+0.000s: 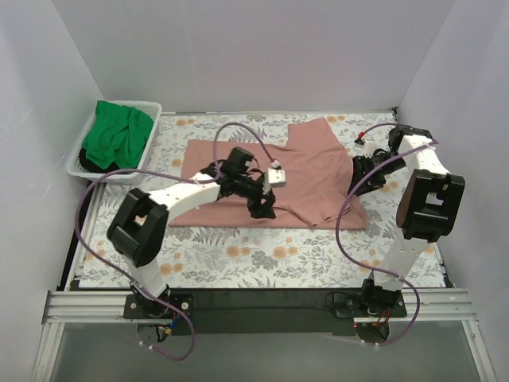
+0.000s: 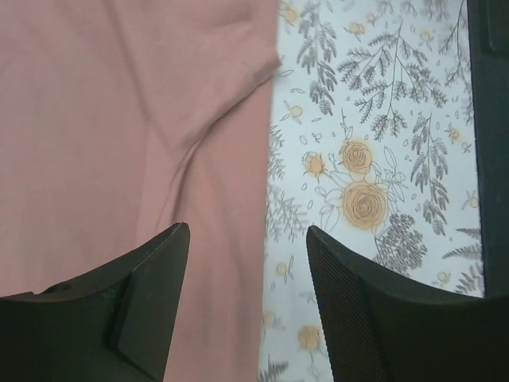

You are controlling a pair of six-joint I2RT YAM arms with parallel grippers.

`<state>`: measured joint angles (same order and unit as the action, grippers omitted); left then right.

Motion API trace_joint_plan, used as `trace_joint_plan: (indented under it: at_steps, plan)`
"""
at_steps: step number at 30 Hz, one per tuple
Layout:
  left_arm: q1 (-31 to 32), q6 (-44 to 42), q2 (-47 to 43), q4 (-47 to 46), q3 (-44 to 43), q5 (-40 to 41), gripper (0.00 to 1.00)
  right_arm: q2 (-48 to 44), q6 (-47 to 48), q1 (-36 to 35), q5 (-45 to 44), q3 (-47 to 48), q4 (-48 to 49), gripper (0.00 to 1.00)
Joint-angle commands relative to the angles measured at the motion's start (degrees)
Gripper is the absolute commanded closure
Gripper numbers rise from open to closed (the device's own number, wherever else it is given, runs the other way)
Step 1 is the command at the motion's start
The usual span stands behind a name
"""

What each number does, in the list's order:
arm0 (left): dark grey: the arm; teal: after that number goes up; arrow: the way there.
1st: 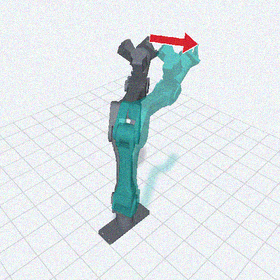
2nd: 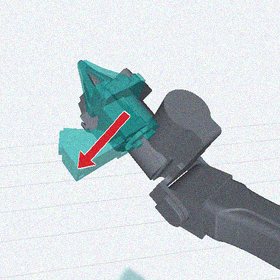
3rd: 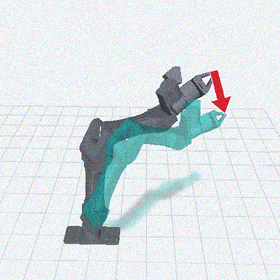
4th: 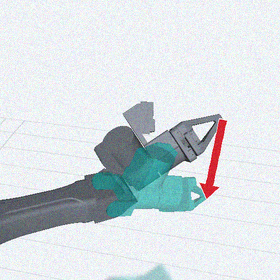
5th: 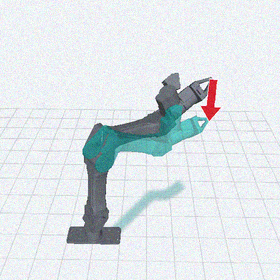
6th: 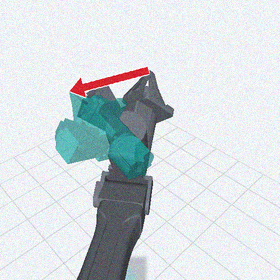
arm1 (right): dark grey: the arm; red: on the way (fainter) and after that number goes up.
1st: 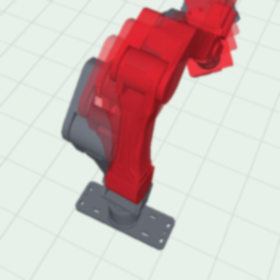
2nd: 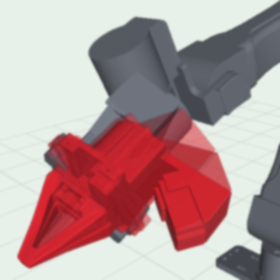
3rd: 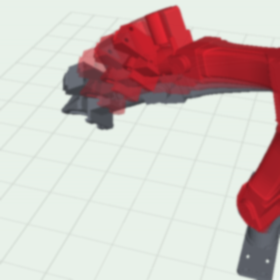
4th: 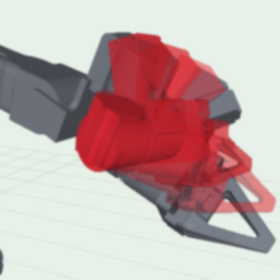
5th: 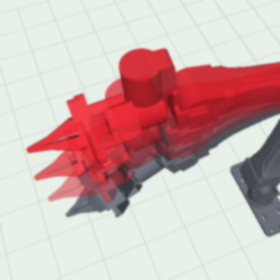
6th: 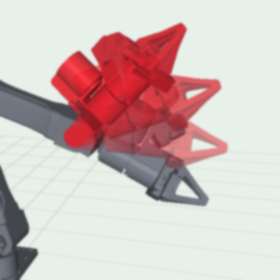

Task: Fold and stack the t-shirts
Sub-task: Fold the tshirt

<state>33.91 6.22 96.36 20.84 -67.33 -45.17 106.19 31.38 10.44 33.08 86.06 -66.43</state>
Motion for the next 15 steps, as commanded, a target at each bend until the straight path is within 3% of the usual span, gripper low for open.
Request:
trace_joint_plan:
  at_steps: [1,8,15]
  plan:
    - [6.1,-5.8,5.7,-8.0,-2.9,3.1,0.41,1.6,-3.9,-0.4,0.2,1.4,0.7,0.46]
    - [16.6,-13.3,15.6,-20.2,-4.8,7.9,0.43,4.2,-5.6,-1.2,-0.5,-0.2,2.1,0.45]
    - [19.5,-14.1,20.2,-23.5,-10.0,8.3,0.48,3.3,-5.3,-1.2,-0.9,-2.2,2.1,0.46]
